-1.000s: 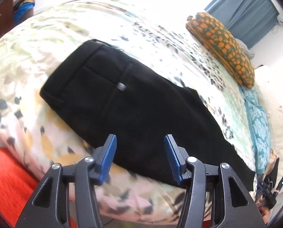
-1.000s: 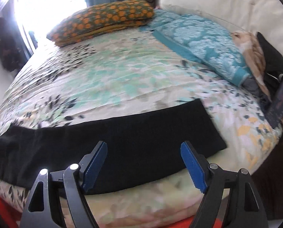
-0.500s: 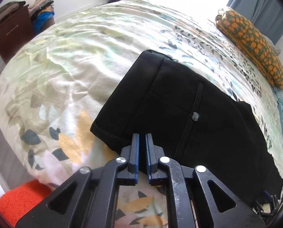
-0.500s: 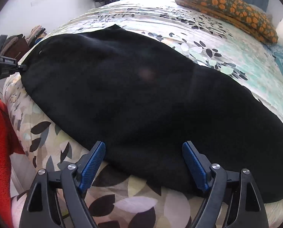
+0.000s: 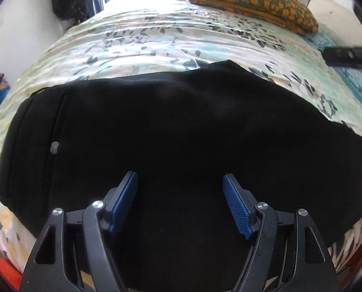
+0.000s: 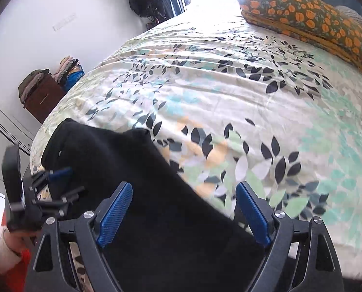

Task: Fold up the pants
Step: 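Open left gripper over the trousers while right gripper withdraws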

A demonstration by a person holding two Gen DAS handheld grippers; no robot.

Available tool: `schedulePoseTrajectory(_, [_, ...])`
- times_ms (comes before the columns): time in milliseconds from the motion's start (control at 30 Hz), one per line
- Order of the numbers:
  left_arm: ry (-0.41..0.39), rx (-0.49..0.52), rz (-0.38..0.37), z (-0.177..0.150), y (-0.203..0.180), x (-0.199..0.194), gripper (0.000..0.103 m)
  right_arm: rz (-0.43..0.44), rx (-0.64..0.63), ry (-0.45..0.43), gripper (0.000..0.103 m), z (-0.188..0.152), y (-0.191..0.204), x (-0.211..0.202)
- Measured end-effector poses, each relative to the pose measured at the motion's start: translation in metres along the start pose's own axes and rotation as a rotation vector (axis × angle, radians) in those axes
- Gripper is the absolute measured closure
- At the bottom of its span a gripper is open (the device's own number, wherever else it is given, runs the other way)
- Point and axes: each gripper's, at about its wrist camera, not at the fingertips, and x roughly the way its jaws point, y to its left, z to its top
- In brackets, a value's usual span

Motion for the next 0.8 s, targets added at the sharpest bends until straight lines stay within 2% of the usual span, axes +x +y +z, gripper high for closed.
schedulePoseTrajectory(67, [-0.028, 0.048, 0.036, -0.010, -0.008, -0.005, 0.028, -0.026, -0.191, 0.012, 0.016, 0.023, 0.008, 0.028])
schedulePoseTrajectory(133, [-0.031, 0.036, 0.018, -0.011, -0.005, -0.006, 0.027, -0.011, -0.362, 0.053, 0.017, 0.037, 0.011, 0.062])
schedulePoseTrajectory(233, [-0.052, 0.030, 0.005, -0.013, -0.002, -0.008, 0.027, 0.048, -0.477, 0.112, 0.017, 0.048, 0.008, 0.110])
schedulePoseTrajectory(400, [-0.100, 0.038, 0.030, -0.018, -0.007, -0.007, 0.025, 0.219, -0.678, 0.079, 0.019, 0.051, 0.024, 0.152])
schedulePoseTrajectory(500, [-0.104, 0.039, 0.032, -0.017, -0.009, -0.007, 0.024, 0.365, -0.764, 0.090, 0.025, 0.049, 0.038, 0.158])
schedulePoseTrajectory(600, [-0.110, 0.043, 0.038, -0.018, -0.010, -0.006, 0.024, 0.414, -0.720, 0.083, 0.027, 0.059, 0.034, 0.164])
schedulePoseTrajectory(667, [-0.111, 0.045, 0.040, -0.019, -0.012, -0.008, 0.024, 0.339, -0.657, 0.063, 0.027, 0.065, 0.025, 0.172])
schedulePoseTrajectory(800, [-0.111, 0.044, 0.039, -0.020, -0.012, -0.009, 0.024, 0.174, -0.364, -0.026, 0.028, 0.088, -0.025, 0.166])
